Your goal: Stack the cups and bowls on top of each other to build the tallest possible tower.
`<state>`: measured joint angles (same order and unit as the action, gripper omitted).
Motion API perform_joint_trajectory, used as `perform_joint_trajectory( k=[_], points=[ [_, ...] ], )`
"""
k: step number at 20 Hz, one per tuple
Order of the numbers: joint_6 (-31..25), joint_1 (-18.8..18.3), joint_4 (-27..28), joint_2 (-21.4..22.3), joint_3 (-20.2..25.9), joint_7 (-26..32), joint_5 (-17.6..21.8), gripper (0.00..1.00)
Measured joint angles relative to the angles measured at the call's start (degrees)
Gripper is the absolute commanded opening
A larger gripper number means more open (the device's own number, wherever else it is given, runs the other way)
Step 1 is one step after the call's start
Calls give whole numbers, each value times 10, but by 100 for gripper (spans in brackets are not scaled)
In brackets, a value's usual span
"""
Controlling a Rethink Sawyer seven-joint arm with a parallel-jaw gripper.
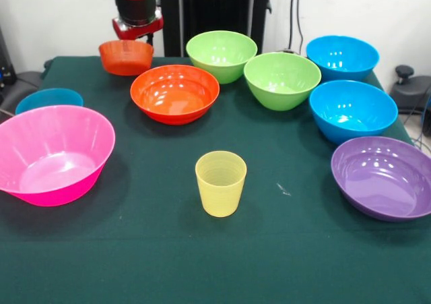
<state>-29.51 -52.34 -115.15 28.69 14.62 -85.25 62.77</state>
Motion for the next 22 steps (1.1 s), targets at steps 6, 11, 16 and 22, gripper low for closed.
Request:
perform_joint_trajectory(
  k=[6, 11, 16, 22],
  points=[
    [19, 7, 0, 1, -13, 0, 0, 100],
    [37, 22, 0, 11, -28, 0, 0, 100],
    [43, 27, 0, 24, -30, 0, 0, 100],
    [63, 27, 0, 42, -30, 0, 0, 100]
  ],
)
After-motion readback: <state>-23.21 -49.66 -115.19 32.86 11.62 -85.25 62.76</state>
